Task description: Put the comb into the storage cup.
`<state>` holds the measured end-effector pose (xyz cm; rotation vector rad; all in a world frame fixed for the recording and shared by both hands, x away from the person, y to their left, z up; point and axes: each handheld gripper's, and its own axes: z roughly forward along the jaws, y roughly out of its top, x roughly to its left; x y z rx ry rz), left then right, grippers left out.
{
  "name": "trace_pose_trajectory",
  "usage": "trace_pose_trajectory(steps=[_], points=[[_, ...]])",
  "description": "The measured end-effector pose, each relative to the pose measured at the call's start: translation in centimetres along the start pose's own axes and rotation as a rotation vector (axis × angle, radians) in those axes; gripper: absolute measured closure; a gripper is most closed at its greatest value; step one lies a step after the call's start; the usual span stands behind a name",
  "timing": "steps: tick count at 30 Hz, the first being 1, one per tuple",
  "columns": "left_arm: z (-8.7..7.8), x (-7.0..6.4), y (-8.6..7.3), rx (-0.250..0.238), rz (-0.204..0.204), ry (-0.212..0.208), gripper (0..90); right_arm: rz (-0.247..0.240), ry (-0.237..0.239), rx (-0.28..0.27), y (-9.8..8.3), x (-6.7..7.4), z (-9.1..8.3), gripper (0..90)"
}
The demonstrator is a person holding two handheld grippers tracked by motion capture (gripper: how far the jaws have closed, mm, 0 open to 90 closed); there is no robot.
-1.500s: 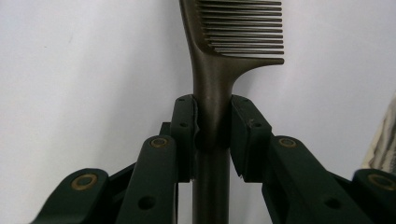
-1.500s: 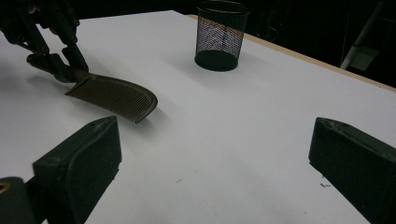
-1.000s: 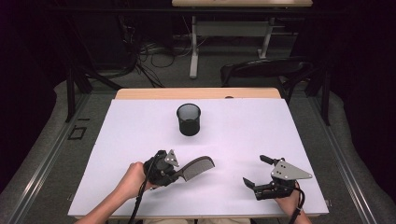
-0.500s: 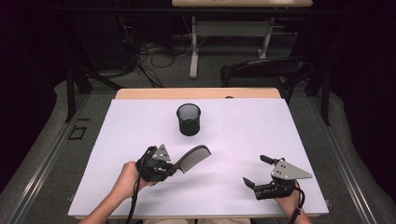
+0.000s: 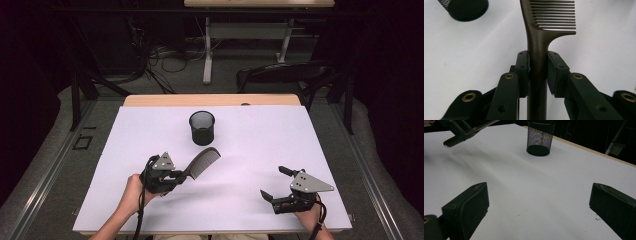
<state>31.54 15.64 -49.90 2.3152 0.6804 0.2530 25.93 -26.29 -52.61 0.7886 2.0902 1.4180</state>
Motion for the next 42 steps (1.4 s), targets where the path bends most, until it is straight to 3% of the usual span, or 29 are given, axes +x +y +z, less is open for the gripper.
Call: trace_pose_trajectory(steps=[14, 42], points=[[-0.7, 0.8, -1.0, -0.099, -0.044, 0.054, 72.8, 0.001, 0.0, 0.012, 0.0, 0.0, 0.0, 2.3], [-1.2, 1.8, -1.8, -0.197, -0.101, 0.139, 72.8, 0.003, -0.006, 0.013, -0.1, 0.0, 0.1, 2.5]])
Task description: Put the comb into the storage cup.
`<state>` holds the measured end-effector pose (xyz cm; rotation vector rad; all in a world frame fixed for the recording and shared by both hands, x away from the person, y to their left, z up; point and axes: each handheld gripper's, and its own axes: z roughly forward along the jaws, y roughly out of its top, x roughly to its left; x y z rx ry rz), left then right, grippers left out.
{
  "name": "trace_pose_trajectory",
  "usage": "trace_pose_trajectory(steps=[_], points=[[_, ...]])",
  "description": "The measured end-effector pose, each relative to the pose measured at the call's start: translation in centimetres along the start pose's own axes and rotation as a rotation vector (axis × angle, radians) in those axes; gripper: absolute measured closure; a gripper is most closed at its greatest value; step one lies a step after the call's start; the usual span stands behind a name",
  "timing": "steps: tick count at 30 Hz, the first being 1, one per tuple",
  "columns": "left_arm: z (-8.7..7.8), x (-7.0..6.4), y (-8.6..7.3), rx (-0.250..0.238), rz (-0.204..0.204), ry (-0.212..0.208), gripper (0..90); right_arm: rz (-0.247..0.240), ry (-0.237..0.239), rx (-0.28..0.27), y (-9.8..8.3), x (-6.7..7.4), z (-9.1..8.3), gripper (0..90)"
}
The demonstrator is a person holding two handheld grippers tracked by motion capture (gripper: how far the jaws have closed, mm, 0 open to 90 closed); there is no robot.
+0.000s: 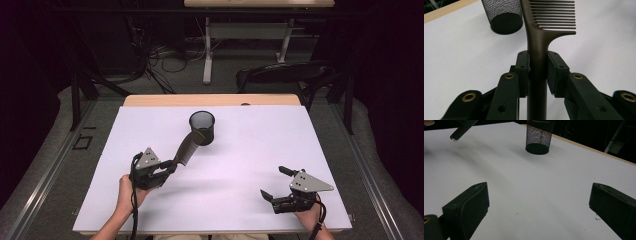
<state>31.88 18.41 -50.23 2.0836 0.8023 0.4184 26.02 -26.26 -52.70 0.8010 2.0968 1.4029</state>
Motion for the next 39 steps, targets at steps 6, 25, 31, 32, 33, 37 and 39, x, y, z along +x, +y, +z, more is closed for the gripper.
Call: trace_pose_trajectory(steps=[6, 25, 31, 32, 33, 37, 39], points=[[-0.1, 0.3, -0.1, -0.022, -0.011, 0.021, 72.8, -0.001, 0.002, 0.005, 0.0, 0.0, 0.0, 2.6], [-0.4, 0.9, 0.2, -0.09, -0.041, 0.065, 72.8, -0.001, 0.001, 0.005, 0.0, 0.0, 0.1, 2.5], [-0.3, 1.2, 0.4, -0.107, -0.05, 0.069, 72.8, 0.003, 0.002, 0.006, 0.0, 0.1, 0.1, 2.6], [-0.3, 1.2, 0.5, -0.108, -0.052, 0.068, 72.8, 0.004, 0.001, 0.007, 0.0, 0.1, 0.1, 2.6], [-0.3, 1.2, 0.6, -0.112, -0.055, 0.07, 72.8, 0.0, 0.001, 0.005, 0.0, 0.0, 0.1, 2.5], [-0.2, 1.3, 0.8, -0.122, -0.055, 0.075, 72.8, 0.0, 0.0, 0.005, 0.0, 0.0, 0.1, 2.6], [-0.2, 1.4, 0.9, -0.122, -0.052, 0.076, 72.8, 0.004, 0.001, 0.005, 0.0, 0.1, 0.1, 2.6]])
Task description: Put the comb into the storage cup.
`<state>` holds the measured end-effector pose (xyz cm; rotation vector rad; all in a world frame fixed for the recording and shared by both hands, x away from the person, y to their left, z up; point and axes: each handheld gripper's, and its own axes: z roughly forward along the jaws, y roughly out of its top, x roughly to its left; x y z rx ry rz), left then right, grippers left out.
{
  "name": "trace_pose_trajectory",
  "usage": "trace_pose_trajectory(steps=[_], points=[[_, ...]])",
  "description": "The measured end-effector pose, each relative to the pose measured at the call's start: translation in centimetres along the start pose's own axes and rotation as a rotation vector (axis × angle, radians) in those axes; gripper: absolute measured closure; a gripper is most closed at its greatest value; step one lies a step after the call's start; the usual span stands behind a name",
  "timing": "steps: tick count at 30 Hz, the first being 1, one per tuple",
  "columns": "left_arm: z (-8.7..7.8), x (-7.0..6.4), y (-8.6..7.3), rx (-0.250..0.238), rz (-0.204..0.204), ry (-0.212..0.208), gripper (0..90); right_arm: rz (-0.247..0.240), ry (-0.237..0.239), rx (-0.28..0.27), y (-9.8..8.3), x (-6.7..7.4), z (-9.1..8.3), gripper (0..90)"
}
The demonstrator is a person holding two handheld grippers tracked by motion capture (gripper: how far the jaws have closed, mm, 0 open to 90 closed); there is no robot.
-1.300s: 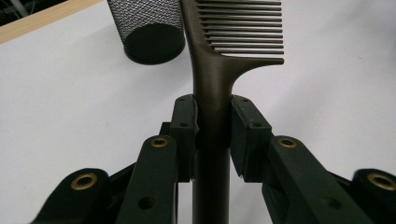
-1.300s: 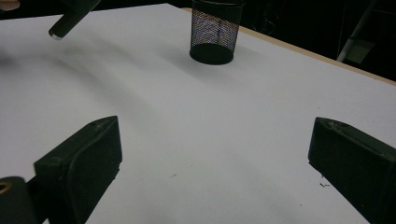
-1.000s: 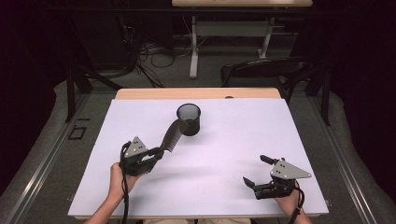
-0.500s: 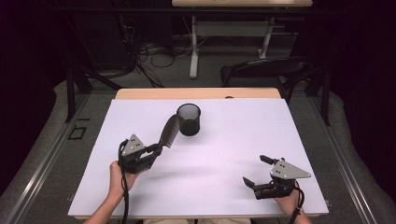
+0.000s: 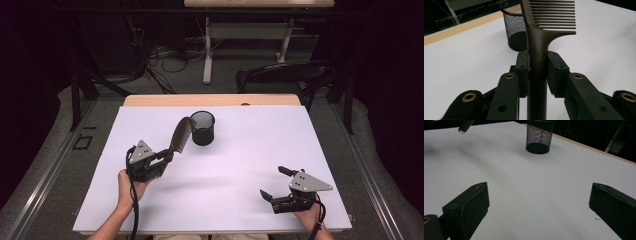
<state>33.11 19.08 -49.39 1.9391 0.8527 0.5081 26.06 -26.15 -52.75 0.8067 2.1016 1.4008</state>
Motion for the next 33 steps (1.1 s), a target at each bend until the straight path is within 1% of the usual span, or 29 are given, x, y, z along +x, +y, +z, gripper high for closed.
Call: trace_pose_trajectory(steps=[2, 8, 16, 21, 33], points=[[0.1, 0.0, 0.1, -0.009, -0.006, 0.0, 72.8, 0.001, 0.0, 0.001, 0.0, 0.0, 0.0, 2.6], [0.2, 0.2, 0.4, -0.02, -0.005, 0.006, 72.8, 0.002, -0.002, 0.001, 0.0, 0.0, 0.0, 2.6], [0.2, 0.6, 0.7, -0.03, -0.021, 0.009, 72.8, 0.004, -0.003, 0.003, 0.0, -0.1, 0.0, 2.6], [0.3, 0.9, 1.0, -0.032, -0.017, 0.016, 72.7, 0.006, -0.005, 0.001, 0.0, -0.1, 0.0, 2.6], [0.9, 1.5, 1.6, -0.045, -0.03, 0.025, 72.7, 0.004, -0.005, -0.002, 0.0, -0.1, 0.0, 2.6]])
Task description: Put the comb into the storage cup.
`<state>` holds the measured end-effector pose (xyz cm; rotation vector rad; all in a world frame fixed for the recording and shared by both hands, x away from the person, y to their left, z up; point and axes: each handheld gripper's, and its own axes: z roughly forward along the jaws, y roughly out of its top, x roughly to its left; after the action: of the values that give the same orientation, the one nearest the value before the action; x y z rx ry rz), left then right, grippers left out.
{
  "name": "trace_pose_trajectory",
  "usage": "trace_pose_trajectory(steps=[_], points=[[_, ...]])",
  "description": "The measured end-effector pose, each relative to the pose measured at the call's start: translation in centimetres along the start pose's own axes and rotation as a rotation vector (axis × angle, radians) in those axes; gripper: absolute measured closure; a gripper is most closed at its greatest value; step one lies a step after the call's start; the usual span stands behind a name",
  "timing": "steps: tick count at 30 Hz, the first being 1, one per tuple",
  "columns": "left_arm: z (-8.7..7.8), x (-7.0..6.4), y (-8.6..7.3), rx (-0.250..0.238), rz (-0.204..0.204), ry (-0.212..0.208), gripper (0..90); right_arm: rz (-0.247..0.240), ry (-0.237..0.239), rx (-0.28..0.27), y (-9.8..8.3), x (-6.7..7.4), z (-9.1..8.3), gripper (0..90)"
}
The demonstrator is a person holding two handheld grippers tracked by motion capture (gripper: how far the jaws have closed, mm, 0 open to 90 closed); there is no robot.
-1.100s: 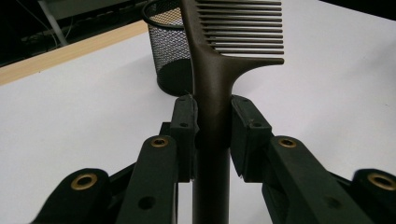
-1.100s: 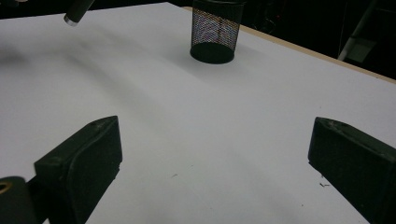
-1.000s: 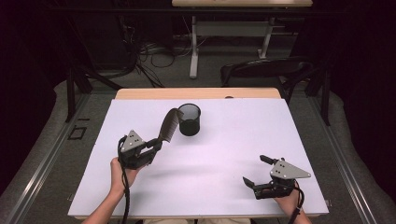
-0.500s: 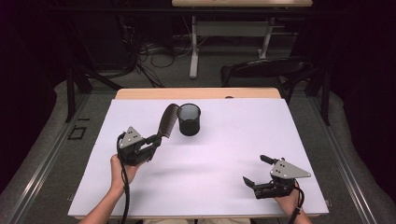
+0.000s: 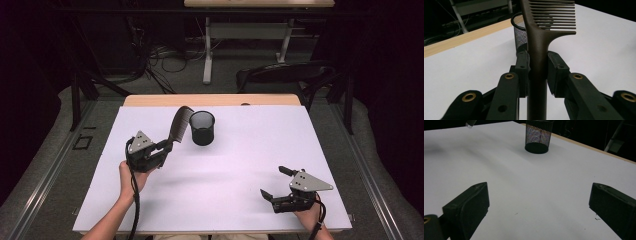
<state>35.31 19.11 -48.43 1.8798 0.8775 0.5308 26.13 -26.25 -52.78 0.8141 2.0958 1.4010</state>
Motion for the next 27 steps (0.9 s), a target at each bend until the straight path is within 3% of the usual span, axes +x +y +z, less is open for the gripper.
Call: trace_pose_trajectory(steps=[27], points=[[1.5, 0.9, 2.2, -0.033, -0.018, 0.008, 72.7, -0.001, 0.003, 0.0, 0.0, 0.0, 0.0, 2.6]])
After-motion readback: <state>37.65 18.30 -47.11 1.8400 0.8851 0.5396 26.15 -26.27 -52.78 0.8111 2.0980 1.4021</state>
